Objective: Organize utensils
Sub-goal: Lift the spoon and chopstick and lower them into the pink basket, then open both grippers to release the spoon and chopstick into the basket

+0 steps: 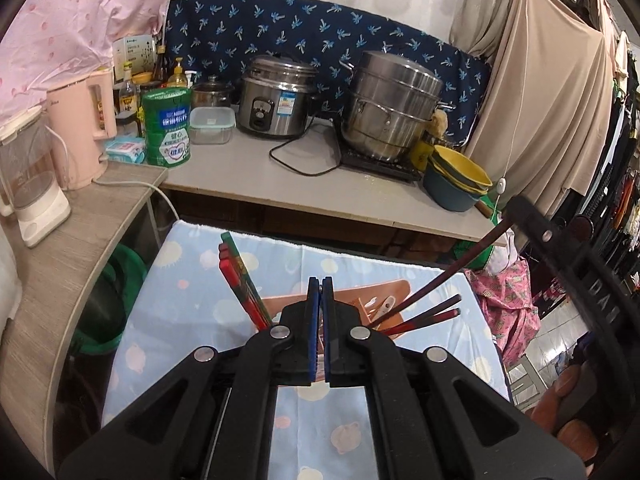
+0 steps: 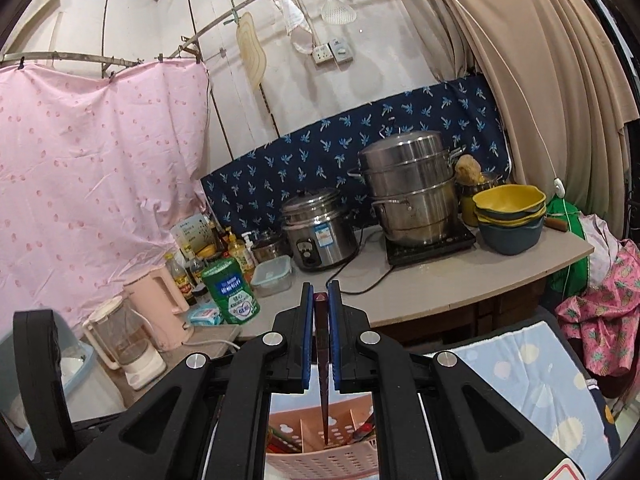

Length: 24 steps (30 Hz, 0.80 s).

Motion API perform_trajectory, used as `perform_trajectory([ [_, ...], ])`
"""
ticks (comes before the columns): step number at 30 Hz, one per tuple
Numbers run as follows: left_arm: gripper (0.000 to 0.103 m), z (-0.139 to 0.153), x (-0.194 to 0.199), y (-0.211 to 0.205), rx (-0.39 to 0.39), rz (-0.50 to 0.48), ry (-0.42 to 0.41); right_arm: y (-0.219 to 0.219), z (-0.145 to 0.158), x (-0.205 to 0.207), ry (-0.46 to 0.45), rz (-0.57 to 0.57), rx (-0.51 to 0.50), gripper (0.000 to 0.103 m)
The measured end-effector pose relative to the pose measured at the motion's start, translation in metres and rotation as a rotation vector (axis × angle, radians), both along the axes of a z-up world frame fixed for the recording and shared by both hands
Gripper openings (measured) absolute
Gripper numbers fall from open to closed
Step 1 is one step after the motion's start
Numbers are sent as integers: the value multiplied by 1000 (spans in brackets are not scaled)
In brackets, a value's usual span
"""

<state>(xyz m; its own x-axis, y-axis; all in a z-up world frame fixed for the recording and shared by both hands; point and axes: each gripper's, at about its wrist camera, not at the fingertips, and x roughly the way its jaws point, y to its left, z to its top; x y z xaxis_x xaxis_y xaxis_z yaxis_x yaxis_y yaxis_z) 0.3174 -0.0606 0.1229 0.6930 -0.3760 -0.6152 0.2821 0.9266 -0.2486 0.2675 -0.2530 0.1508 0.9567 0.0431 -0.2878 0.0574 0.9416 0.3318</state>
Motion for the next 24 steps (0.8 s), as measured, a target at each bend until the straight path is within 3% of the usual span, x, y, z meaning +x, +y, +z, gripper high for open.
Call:
perform_trajectory([
  [5, 1, -12, 5, 3, 4, 8, 22, 6, -28, 9, 64, 17, 1, 7],
  [13, 2, -16, 5, 3, 9, 23, 14, 14, -41, 17, 113, 44, -2, 8],
  [16, 8, -16, 5, 4, 0, 28, 15, 14, -43, 15, 116, 41, 2, 17],
  [20, 25, -16, 2, 6, 3, 40, 10, 14, -44, 11, 119, 40, 7, 24],
  [24, 26, -17, -1, 7, 6, 44, 11, 14, -44, 7, 121, 39, 3, 25],
])
